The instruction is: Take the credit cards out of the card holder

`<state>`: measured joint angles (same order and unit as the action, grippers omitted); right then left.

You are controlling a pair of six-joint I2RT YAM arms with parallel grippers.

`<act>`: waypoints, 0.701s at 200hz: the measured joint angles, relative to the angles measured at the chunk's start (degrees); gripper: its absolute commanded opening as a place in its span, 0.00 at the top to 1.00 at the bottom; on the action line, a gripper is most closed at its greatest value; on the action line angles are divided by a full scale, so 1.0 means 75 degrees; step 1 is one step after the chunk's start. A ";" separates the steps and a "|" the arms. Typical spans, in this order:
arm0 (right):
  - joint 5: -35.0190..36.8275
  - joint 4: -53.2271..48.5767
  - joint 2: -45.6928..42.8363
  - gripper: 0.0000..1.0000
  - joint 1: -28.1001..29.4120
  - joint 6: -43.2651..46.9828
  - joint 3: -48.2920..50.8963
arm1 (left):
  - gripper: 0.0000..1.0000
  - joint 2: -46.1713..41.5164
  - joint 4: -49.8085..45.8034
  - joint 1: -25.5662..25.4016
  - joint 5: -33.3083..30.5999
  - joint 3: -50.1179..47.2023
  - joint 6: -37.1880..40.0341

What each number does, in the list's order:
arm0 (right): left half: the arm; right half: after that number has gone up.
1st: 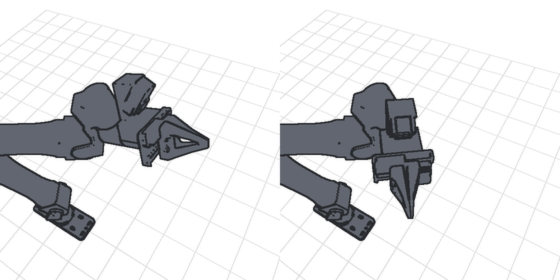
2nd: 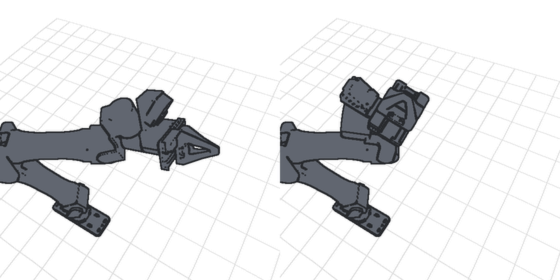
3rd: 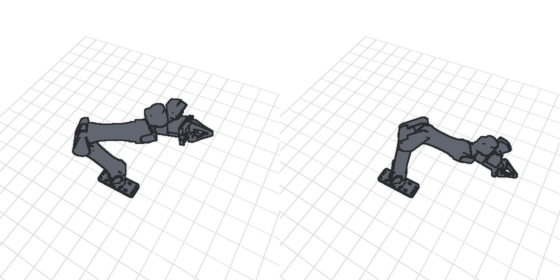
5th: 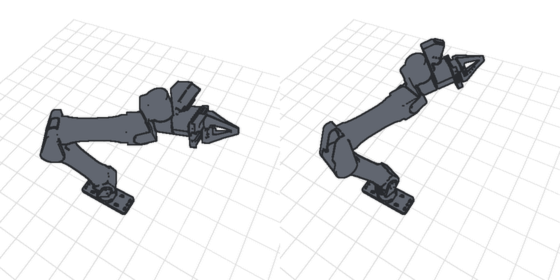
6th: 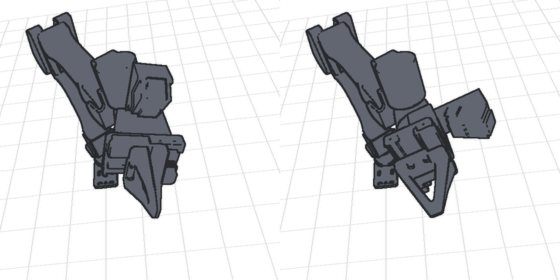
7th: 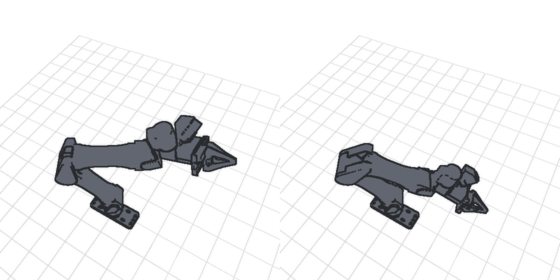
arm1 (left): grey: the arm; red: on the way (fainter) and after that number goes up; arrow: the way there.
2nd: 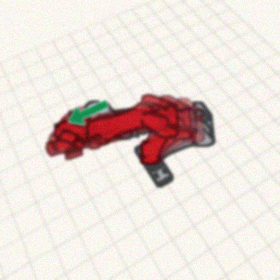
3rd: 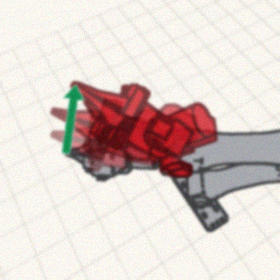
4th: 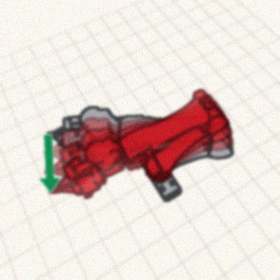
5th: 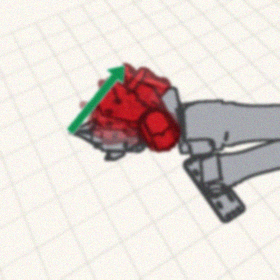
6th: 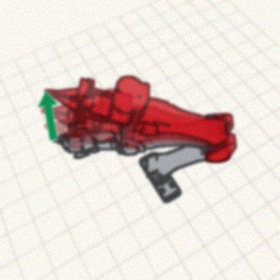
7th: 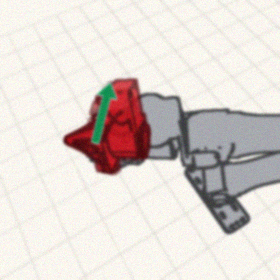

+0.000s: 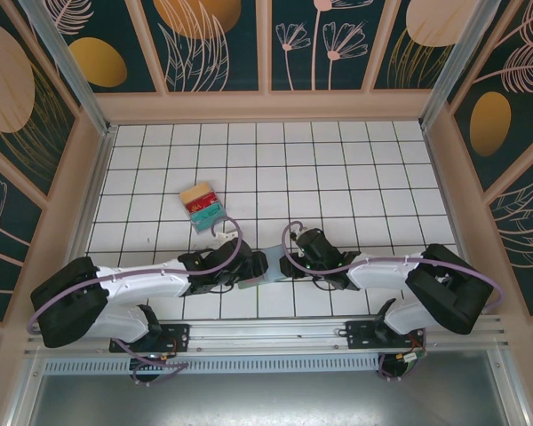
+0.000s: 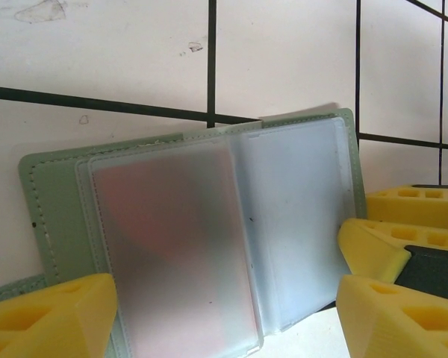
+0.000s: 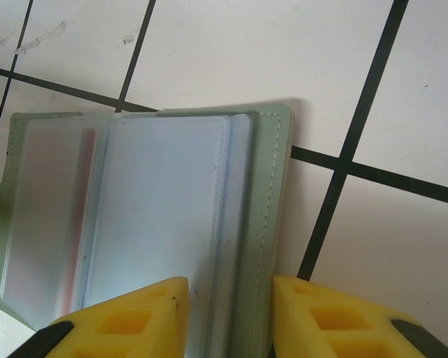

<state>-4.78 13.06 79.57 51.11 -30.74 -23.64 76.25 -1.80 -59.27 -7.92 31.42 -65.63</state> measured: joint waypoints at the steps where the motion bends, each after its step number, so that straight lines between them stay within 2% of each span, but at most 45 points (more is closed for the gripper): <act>1: 0.0000 0.0000 0.0000 0.65 0.0000 0.0000 0.0000 | 0.22 0.0006 0.0006 0.0000 0.0000 0.0000 -0.0003; 68: 0.0000 0.0000 0.0000 0.65 0.0000 0.0000 0.0000 | 0.22 0.0417 0.0099 0.0000 0.0079 0.0000 -0.0003; 140: 0.0000 0.0000 0.0000 0.65 0.0000 0.0000 0.0000 | 0.22 0.0644 0.0729 0.0000 0.0358 0.0000 0.0003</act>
<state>-4.78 13.06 79.57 51.11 -30.74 -23.64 81.08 3.66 -59.27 -5.23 31.42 -65.60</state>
